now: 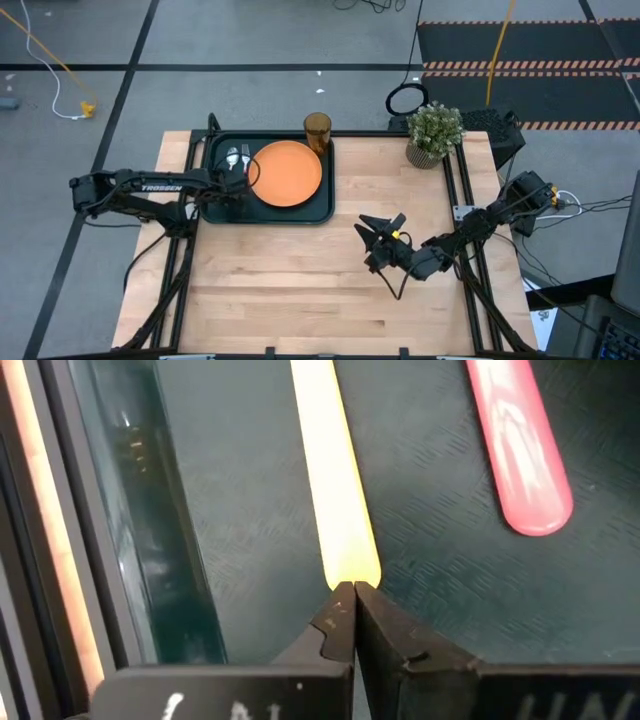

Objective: Pick and place plate/cup/fork/spoon on tray
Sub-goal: Put the yellow spoon on the black tray to the left of the pink fork

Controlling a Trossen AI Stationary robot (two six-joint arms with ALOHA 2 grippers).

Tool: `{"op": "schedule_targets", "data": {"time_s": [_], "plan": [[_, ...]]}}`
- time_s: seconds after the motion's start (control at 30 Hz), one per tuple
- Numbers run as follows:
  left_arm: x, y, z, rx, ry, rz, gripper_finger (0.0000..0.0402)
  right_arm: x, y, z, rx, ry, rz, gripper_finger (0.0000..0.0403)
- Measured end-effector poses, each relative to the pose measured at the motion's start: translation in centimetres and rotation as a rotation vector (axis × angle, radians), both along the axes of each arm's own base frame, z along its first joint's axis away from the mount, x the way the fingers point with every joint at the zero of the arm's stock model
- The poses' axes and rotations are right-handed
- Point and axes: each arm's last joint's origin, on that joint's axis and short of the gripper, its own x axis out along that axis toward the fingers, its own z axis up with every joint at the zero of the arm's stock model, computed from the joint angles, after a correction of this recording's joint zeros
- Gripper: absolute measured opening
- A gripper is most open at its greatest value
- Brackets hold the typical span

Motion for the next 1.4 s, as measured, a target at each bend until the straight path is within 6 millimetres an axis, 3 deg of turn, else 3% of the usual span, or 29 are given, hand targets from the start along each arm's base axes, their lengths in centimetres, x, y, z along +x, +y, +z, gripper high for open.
{"op": "schedule_targets", "data": {"time_s": [0.6,1.0,1.4], "plan": [[-0.8,-0.3,-1.4,0.007,0.0,0.032,0.0005,0.0,0.0,0.0,0.0,0.0,0.0,0.0176],[-0.4,0.0,-1.4,0.065,-0.005,-0.049,0.0005,0.0,0.0,0.0,0.0,0.0,0.0,0.0176],[1.2,0.5,0.9,0.128,-0.041,-0.055,0.0005,0.0,0.0,0.0,0.001,-0.001,0.0,0.0176]]}}
